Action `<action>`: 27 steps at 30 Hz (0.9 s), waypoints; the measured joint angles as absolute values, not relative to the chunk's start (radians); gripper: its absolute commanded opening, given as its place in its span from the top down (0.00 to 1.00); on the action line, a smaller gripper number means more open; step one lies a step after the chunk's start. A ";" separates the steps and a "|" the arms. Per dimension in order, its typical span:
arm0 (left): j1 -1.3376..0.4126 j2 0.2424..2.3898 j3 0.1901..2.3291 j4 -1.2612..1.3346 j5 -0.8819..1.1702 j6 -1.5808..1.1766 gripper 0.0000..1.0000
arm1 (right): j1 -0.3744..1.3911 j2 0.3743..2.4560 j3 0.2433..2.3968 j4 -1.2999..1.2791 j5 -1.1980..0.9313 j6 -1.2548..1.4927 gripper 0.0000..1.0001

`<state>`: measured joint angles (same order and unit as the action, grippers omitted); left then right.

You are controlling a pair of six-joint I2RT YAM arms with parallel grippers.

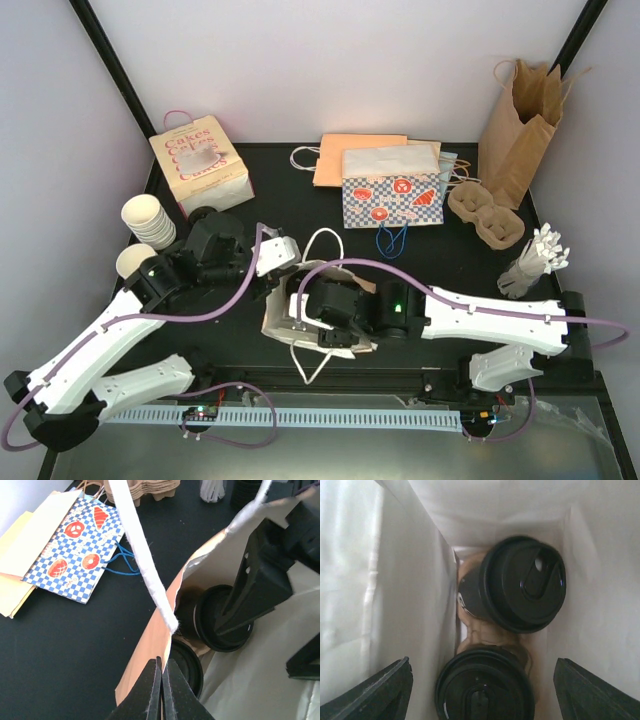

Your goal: Pack the takeout coffee

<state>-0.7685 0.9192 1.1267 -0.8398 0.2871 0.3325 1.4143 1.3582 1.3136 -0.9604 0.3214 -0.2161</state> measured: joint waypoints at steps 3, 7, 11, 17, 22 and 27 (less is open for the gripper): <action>-0.772 0.888 1.103 -0.819 0.283 0.309 0.98 | 1.414 1.355 1.257 -0.946 0.350 -0.210 0.21; -0.797 0.838 1.049 -0.785 0.272 0.282 0.99 | 1.424 1.325 1.143 -0.897 0.401 -0.229 0.18; -0.869 0.767 0.965 -0.725 0.249 0.246 0.98 | 1.461 1.291 1.033 -0.833 0.447 -0.253 0.10; -0.909 0.761 0.956 -0.710 0.244 0.216 0.98 | 1.480 1.264 0.990 -0.749 0.470 -0.263 0.02; -0.939 0.770 0.955 -0.698 0.238 0.169 0.98 | 1.480 1.254 0.996 -0.693 0.473 -0.231 0.00; -0.965 0.772 0.947 -0.667 0.228 0.128 0.98 | 1.476 1.252 1.028 -0.663 0.481 -0.146 0.00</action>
